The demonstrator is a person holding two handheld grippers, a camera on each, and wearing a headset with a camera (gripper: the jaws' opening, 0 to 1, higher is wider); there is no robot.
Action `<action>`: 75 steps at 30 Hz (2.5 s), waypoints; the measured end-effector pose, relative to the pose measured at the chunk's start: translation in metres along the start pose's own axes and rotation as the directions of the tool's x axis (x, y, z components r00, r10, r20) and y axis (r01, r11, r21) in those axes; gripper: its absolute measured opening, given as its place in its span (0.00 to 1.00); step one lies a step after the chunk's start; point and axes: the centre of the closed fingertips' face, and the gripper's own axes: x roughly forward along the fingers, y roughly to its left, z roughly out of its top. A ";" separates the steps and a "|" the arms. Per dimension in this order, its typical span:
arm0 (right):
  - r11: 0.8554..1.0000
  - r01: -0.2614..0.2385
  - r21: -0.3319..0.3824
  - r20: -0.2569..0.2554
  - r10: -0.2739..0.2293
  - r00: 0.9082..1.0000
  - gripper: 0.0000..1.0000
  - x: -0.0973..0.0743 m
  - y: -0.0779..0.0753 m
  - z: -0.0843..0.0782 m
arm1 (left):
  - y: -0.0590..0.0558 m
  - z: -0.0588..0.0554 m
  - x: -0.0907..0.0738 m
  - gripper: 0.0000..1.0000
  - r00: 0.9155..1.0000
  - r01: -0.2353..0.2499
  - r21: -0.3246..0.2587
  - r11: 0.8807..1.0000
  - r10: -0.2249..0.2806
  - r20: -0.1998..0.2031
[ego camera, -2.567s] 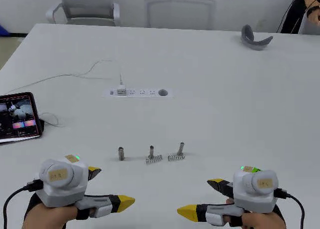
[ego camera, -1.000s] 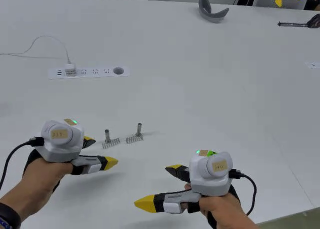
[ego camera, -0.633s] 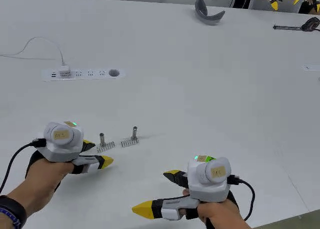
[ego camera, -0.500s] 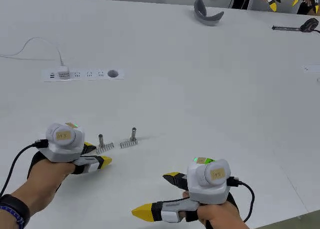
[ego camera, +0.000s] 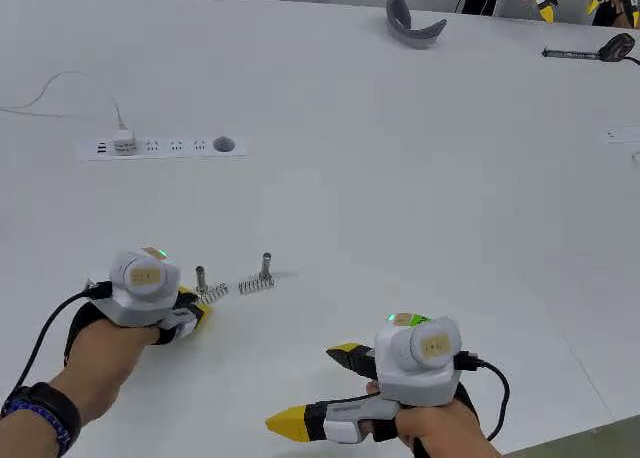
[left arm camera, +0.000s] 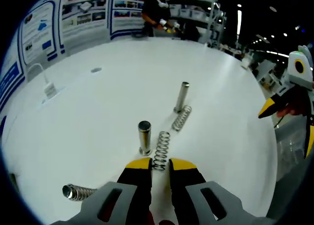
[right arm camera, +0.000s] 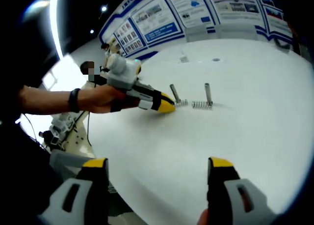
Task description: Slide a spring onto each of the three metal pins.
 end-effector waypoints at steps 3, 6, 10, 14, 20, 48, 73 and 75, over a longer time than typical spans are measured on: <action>1.000 0.000 0.000 -0.003 0.000 1.000 0.84 0.000 0.001 -0.001 | -0.001 -0.001 0.000 0.11 1.000 -0.006 -0.001 1.000 0.006 -0.003; 1.000 0.001 0.000 0.001 -0.001 1.000 0.84 -0.001 0.001 -0.002 | -0.009 -0.006 -0.004 0.11 1.000 0.000 -0.032 1.000 0.000 -0.007; 1.000 0.003 0.004 0.007 -0.003 1.000 0.84 -0.003 0.002 -0.003 | -0.016 -0.012 -0.011 0.10 1.000 0.006 -0.059 0.998 -0.006 -0.003; 1.000 0.005 0.003 0.003 -0.005 1.000 0.84 -0.004 0.002 -0.006 | -0.018 -0.020 -0.020 0.10 1.000 0.006 -0.085 0.996 -0.006 0.002; 1.000 0.001 0.008 0.001 -0.001 1.000 0.84 -0.005 0.005 -0.010 | -0.024 -0.029 -0.035 0.10 1.000 0.009 -0.108 0.994 -0.008 0.008; 1.000 -0.028 0.009 0.030 0.027 0.999 0.81 0.000 0.030 -0.005 | -0.050 -0.044 -0.105 0.10 0.996 0.011 -0.177 0.984 0.004 0.087; 0.996 -0.086 0.008 0.058 0.086 0.995 0.75 0.017 0.053 0.012 | -0.050 -0.054 -0.147 0.10 0.993 0.003 -0.182 0.983 0.019 0.115; 0.996 -0.093 0.009 0.057 0.093 0.994 0.74 0.019 0.054 0.012 | -0.052 -0.055 -0.148 0.10 0.993 0.005 -0.180 0.984 0.016 0.116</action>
